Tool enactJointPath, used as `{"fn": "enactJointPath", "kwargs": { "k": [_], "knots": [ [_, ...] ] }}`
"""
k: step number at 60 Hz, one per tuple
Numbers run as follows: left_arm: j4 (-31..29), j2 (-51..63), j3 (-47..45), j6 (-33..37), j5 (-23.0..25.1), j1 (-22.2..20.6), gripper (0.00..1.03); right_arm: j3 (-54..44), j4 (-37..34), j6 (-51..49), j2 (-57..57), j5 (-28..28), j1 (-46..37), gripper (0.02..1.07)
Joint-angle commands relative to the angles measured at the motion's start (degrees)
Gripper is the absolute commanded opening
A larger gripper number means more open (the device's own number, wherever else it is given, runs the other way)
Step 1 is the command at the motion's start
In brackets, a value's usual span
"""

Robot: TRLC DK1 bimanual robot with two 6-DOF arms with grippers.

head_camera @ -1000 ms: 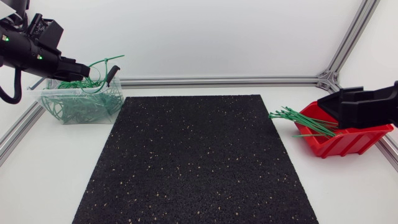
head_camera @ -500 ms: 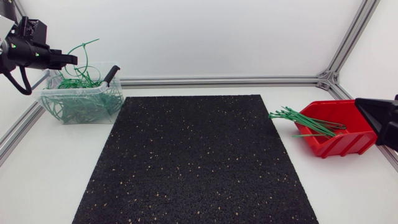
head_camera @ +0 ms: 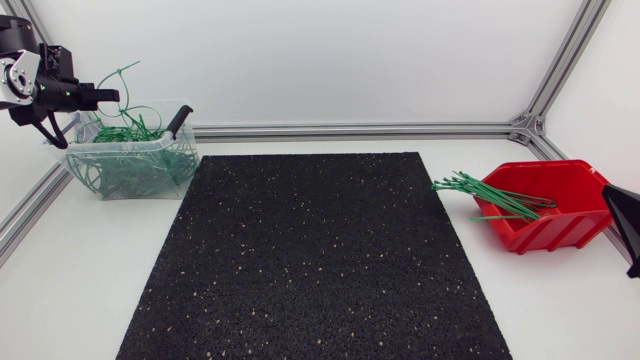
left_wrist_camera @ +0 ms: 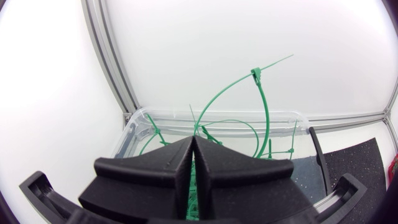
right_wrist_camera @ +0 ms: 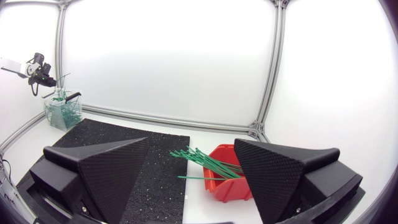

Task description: Take a green cable tie from the red box, thread the tail through the head to close it, then place it in the transparent bin on the left.

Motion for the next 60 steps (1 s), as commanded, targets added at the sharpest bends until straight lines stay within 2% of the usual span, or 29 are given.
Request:
{"fn": "enactJointPath", "kwargs": {
  "k": [1, 7, 8, 9, 10, 11, 12, 13, 14, 15, 24, 39, 60],
  "knots": [
    [1.5, 1.1, 1.5, -1.3, -0.1, 0.5, 0.04, -2.5, 1.0, -2.4, -2.1, 0.5, -0.8, 1.02],
    [2.0, 0.4, -0.2, -1.5, -0.1, 0.6, 0.04, -3.7, 1.2, -3.4, -3.5, 0.5, -1.4, 1.02],
    [2.3, 0.3, -0.6, -1.6, -0.1, 0.6, 0.05, -3.9, 1.2, -3.5, -3.8, 0.5, -1.4, 1.02],
    [2.4, 0.3, -0.9, -1.6, -0.1, 0.6, 0.12, -4.0, 1.2, -3.7, -4.0, 0.5, -1.4, 1.02],
    [2.5, 0.2, -1.3, -1.6, -0.1, 0.6, 0.25, -4.1, 1.2, -3.7, -4.1, 0.5, -1.4, 1.02],
    [2.5, 0.2, -1.6, -1.5, -0.1, 0.5, 0.44, -4.2, 1.2, -3.8, -4.5, 0.5, -1.5, 1.02],
    [2.5, 0.1, -1.9, -1.5, -0.1, 0.5, 0.56, -4.3, 1.2, -3.9, -4.7, 0.5, -1.5, 1.02],
    [2.5, -0.2, -2.5, -1.5, -0.1, 0.4, 0.8, -4.4, 1.1, -3.9, -4.8, 0.5, -1.5, 1.02],
    [2.5, -0.4, -3.0, -1.5, -0.1, 0.3, 0.96, -4.5, 1.1, -4.0, -5.1, 0.5, -1.5, 1.02],
    [2.5, -0.5, -3.4, -1.5, -0.2, 0.2, 1.02, -4.6, 1.1, -4.2, -5.4, 0.5, -1.6, 1.02],
    [2.3, -2.5, -5.4, -1.8, -0.1, 0.2, 1.0, -5.7, 1.2, -4.8, -7.8, 0.5, -2.1, 1.02],
    [3.7, -11.6, -14.5, -2.9, 0.0, -0.1, 1.0, -8.0, 2.2, -5.2, -9.6, 1.6, -2.3, 1.02],
    [6.3, -26.5, -27.9, -5.7, 1.2, -1.4, 1.0, -10.9, 9.1, -4.5, -9.6, 1.7, -2.3, 1.02]
  ]
}}
